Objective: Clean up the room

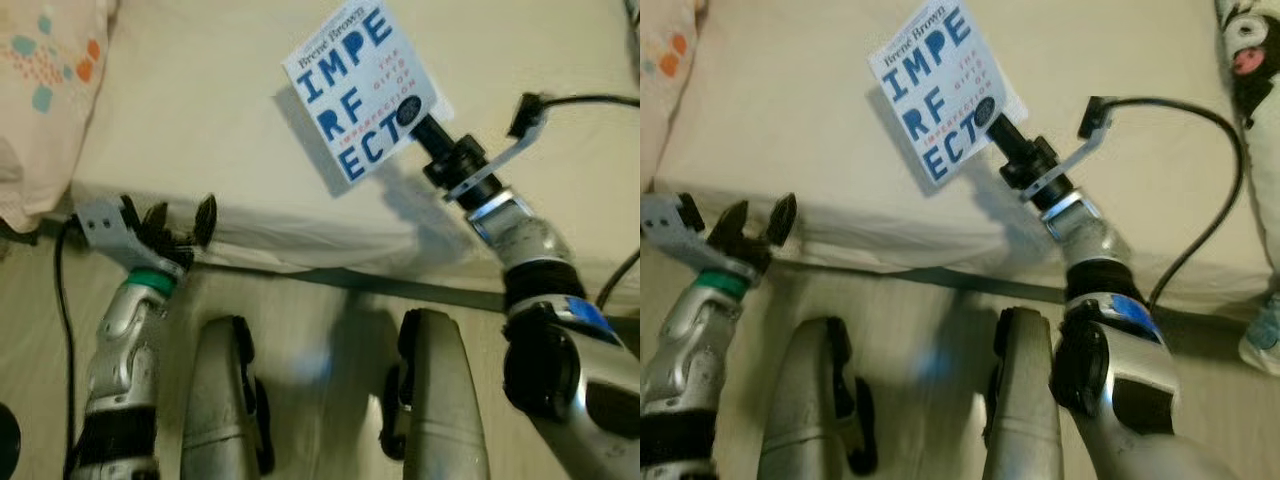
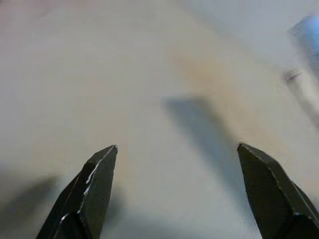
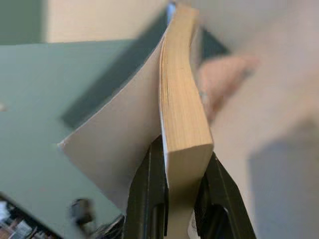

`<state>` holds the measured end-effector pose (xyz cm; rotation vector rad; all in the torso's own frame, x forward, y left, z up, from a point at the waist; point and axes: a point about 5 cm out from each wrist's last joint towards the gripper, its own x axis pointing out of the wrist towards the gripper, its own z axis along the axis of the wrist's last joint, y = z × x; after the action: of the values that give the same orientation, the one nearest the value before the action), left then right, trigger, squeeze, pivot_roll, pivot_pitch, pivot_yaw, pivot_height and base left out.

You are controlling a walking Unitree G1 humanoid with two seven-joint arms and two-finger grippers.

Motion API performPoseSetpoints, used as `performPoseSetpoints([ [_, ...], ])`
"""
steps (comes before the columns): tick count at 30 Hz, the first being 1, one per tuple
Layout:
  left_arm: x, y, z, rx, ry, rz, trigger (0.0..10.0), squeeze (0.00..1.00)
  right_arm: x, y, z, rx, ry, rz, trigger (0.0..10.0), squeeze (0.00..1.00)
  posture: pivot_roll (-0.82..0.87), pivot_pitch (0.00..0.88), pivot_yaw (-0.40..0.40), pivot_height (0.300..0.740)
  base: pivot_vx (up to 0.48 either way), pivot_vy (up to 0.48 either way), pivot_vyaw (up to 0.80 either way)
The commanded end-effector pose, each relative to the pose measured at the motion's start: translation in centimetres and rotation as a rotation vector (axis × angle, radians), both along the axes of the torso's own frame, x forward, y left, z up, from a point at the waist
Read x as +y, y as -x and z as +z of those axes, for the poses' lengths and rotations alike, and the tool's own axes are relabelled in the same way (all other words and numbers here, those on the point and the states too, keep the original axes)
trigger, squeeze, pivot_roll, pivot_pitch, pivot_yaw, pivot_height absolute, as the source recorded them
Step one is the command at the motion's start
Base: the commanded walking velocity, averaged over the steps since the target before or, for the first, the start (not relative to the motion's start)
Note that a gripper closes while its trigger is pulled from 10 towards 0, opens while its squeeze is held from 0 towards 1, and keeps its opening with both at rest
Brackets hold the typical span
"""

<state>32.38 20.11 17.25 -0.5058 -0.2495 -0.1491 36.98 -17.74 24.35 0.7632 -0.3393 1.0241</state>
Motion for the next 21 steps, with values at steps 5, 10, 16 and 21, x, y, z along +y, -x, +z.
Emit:
performPoseSetpoints([
  [5, 0.1, -0.4, -0.2, -0.049, 0.372, -0.125, 10.0, 0.00, 0.4, 2.6, 1.8, -0.135, -0.062, 0.212, 0.0, 0.00, -0.09, 0.102, 0.062, 0.540, 0.000, 0.000, 0.00],
  [10, -0.7, -0.2, 1.0, -0.161, 0.622, -0.307, 10.0, 0.00, 1.9, 3.8, 2.1, -0.169, -0.047, 0.325, 0.0, 0.00, -0.11, 0.073, 0.058, 0.540, 0.000, 0.000, 0.00],
  [16, -1.3, 1.3, 2.4, -0.316, 0.710, -0.513, 10.0, 0.00, 2.9, 4.5, 1.8, -0.161, -0.015, 0.377, 0.0, 0.00, -0.10, 0.067, 0.054, 0.540, 0.000, 0.000, 0.00],
  [21, -1.2, 2.7, 3.0, -0.411, 0.651, -0.602, 10.0, 0.00, 2.9, 4.8, 1.8, -0.157, -0.006, 0.382, 0.0, 0.00, -0.10, 0.057, 0.050, 0.540, 0.000, 0.000, 0.00],
])
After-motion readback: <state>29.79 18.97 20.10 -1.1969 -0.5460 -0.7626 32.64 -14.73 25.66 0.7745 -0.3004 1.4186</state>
